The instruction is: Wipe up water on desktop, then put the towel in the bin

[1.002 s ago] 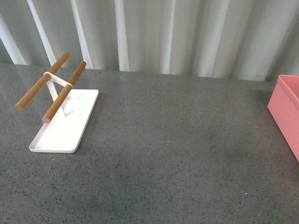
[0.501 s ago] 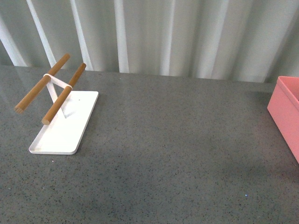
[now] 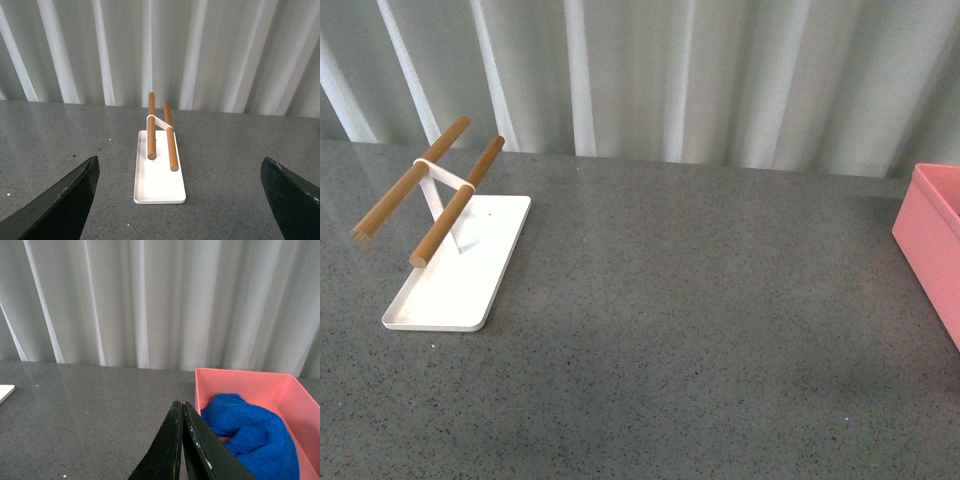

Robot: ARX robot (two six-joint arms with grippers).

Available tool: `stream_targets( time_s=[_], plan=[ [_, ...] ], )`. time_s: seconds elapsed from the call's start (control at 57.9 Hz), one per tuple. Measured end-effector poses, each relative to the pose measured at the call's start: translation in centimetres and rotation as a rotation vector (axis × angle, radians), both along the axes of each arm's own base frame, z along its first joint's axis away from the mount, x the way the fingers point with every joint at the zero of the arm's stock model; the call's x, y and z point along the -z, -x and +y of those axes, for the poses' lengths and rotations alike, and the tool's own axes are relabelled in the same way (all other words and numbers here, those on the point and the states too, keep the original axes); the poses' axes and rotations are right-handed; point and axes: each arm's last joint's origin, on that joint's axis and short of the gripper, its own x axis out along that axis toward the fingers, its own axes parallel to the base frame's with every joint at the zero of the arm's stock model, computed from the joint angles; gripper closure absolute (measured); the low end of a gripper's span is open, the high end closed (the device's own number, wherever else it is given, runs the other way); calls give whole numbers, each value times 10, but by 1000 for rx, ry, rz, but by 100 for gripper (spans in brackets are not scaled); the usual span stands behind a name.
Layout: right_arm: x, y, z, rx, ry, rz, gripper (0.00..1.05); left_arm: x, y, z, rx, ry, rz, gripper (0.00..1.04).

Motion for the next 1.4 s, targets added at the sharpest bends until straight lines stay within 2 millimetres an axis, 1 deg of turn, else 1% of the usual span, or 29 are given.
stream_targets(
  time_s=[0.38,0.467,0.536,0.726,0.76,0.812,0.864,0.881,0.933,1.054,1.175,1.279,1.296,1.348,1.4],
  plan=[
    [1,10,0,0,-2,0,101,0,0,0,0,0,0,7],
    [5,17,0,1,-2,36,101,0,0,0,0,0,0,7],
    [3,21,0,3,-3,5,101,0,0,0,0,0,0,7],
    [3,21,0,3,-2,5,101,0,0,0,0,0,-1,7],
    [3,21,0,3,-2,5,100,0,0,0,0,0,-1,7],
    [3,21,0,3,-2,5,92,0,0,0,0,0,-1,7],
    [3,21,0,3,-2,5,81,0,0,0,0,0,-1,7],
    [3,21,0,3,-2,5,79,0,0,0,0,0,-1,7],
    [3,21,0,3,-2,5,69,0,0,0,0,0,-1,7],
    [3,21,0,3,-2,5,49,0,0,0,0,0,-1,7],
    [3,21,0,3,-2,5,23,0,0,0,0,0,-1,7],
    [3,21,0,3,-3,5,6,0,0,0,0,0,-1,7],
    [3,21,0,3,-4,5,5,0,0,0,0,0,-1,7],
    [3,21,0,3,-4,5,8,0,0,0,0,0,-1,7],
    [3,21,0,3,-4,5,7,0,0,0,0,0,-1,7]
  ],
)
